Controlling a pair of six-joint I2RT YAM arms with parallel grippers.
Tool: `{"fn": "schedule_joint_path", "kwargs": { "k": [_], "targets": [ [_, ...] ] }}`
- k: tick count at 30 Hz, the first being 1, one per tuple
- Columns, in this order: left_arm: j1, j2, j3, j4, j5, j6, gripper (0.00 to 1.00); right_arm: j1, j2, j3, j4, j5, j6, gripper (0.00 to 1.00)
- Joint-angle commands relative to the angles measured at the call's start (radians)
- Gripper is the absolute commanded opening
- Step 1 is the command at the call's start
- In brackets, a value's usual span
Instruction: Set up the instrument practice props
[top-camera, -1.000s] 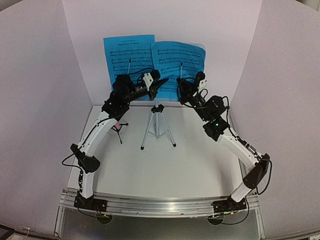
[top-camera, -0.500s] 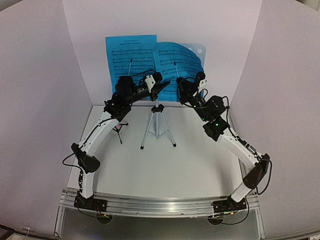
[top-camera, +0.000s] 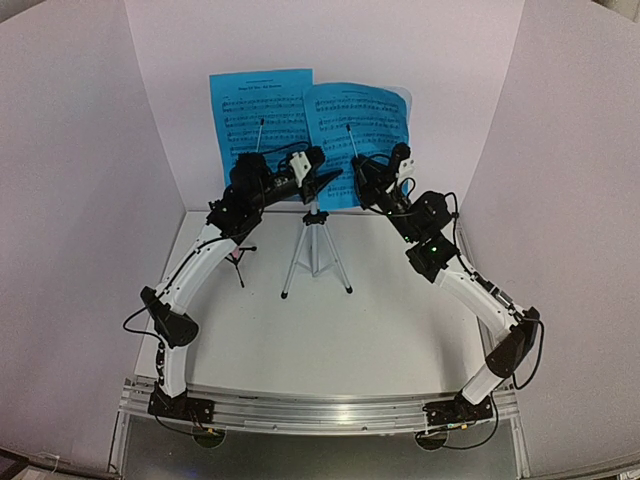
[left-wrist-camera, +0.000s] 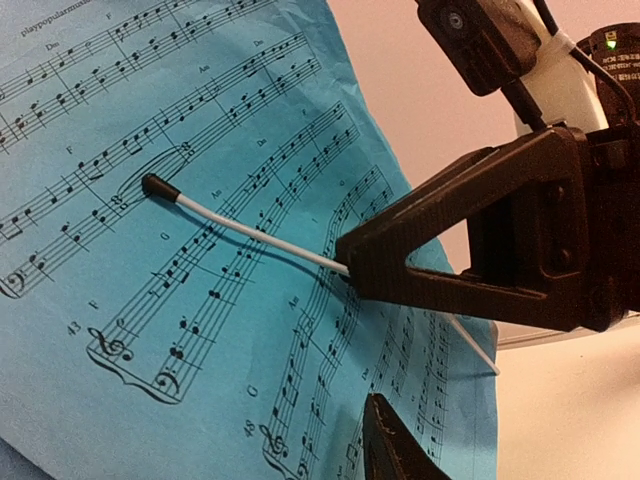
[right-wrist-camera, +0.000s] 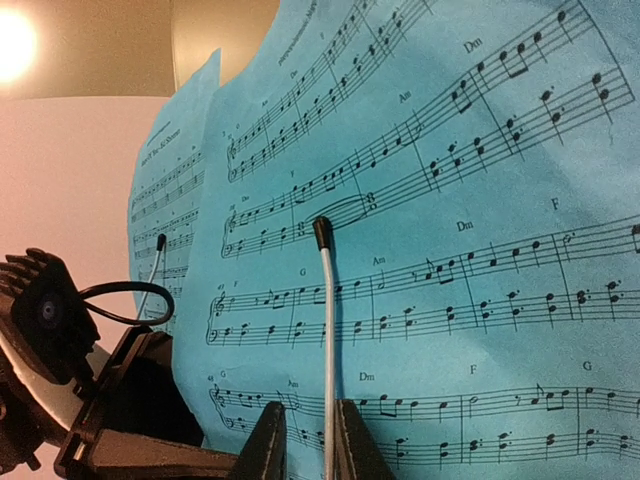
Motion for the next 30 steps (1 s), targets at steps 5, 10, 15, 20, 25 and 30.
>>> {"fn": "schedule_joint_path", "kwargs": {
  "k": [5, 10, 15, 20, 25, 30],
  "targets": [
    [0.008, -0.147, -0.03, -0.058, -0.036, 0.018, 0.42, 0.002, -0.089, 0.162, -0.32, -0.139, 0.015, 0.31],
    [0.008, -0.182, -0.07, -0.09, -0.046, 0.044, 0.49, 0.002, -0.101, 0.336, -0.66, -0.132, -0.051, 0.47],
    [0.008, -0.175, -0.054, -0.096, -0.063, 0.05, 0.52, 0.0, -0.106, 0.44, -0.82, -0.099, -0.074, 0.58],
    [0.008, -0.188, -0.043, -0.129, -0.088, 0.069, 0.56, -0.031, -0.102, 0.572, -0.901, 0.029, -0.052, 0.59],
    [0.008, -0.233, -0.08, -0.151, -0.123, 0.072, 0.63, -0.094, 0.003, 0.776, -0.994, 0.0, -0.061, 0.6],
    [0.008, -0.286, -0.116, -0.211, -0.139, 0.049, 0.67, -0.199, 0.046, 0.839, -0.992, -0.135, -0.065, 0.6]
  ]
}}
